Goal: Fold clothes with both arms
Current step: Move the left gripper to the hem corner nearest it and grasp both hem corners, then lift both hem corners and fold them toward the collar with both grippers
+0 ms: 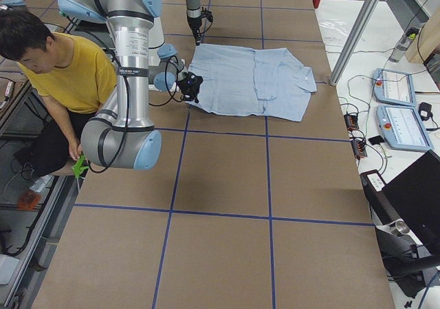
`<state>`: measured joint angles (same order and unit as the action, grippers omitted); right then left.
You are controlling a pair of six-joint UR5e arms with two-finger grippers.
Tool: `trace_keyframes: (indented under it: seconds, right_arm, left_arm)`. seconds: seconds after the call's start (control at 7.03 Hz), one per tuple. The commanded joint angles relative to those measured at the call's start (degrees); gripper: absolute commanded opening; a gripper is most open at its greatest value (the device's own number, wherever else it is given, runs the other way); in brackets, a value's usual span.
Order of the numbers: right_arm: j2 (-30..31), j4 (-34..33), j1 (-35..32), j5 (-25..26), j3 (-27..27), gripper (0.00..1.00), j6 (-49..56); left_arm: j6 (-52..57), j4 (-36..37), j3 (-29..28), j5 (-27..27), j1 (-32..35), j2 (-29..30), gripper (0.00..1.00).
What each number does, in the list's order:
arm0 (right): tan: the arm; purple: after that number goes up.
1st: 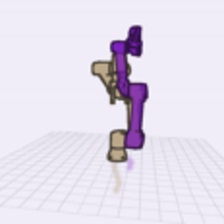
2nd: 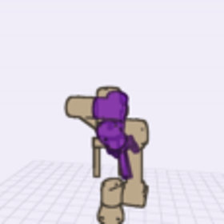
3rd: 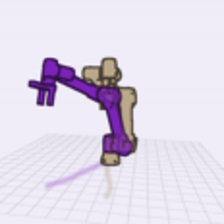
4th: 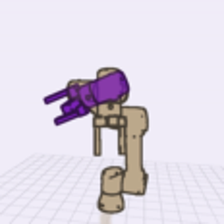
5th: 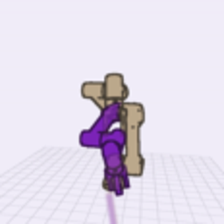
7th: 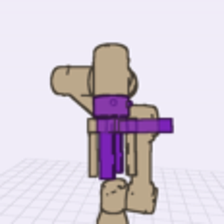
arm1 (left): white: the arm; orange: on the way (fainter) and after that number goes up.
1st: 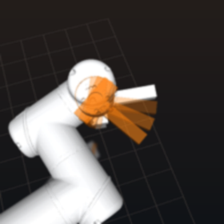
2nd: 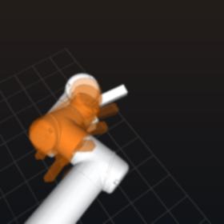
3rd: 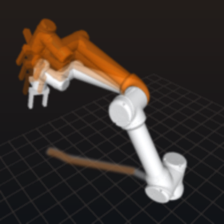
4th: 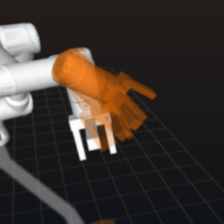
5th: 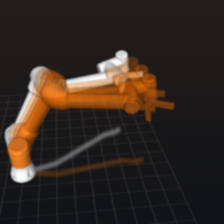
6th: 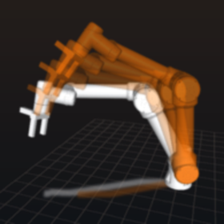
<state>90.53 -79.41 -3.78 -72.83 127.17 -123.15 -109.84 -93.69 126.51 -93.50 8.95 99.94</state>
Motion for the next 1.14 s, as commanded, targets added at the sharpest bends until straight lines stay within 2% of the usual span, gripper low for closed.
trace_keyframes:
  seconds: [0.0,0.14,0.28,0.57,0.71,0.85,1.0]
  right_arm:
    - [2.88,-0.22,-1.92,2.41,6.57,0.0,0.01]
    - [2.55,-0.31,-5.33,2.43,7.65,0.0,0.27]
    - [2.37,-0.31,-8.58,2.17,8.96,0.0,1.32]
    - [1.5,-0.48,-12.99,0.77,8.89,0.0,7.1]
    - [0.44,-0.48,-15.62,-1.76,8.63,0.0,9.04]
    - [-1.22,-0.48,-17.91,-4.05,7.93,0.0,10.8]
    - [-5.15,-0.57,-20.71,-5.38,4.61,0.0,14.13]
  left_arm:
    - [-2.39,3.32,10.8,-0.19,3.07,-1.58,0.0]
    - [-2.31,3.26,13.39,-0.36,6.83,0.5,0.0]
    - [-1.18,3.25,11.76,-0.19,9.83,5.04,0.0]
    - [3.56,2.82,9.2,-0.71,16.24,7.54,0.0]
    - [4.45,2.82,8.24,-3.06,19.93,7.9,0.0]
    - [8.81,2.64,6.66,-3.78,23.18,8.51,0.0]
    - [9.9,-0.75,1.86,-3.62,24.87,8.69,0.0]
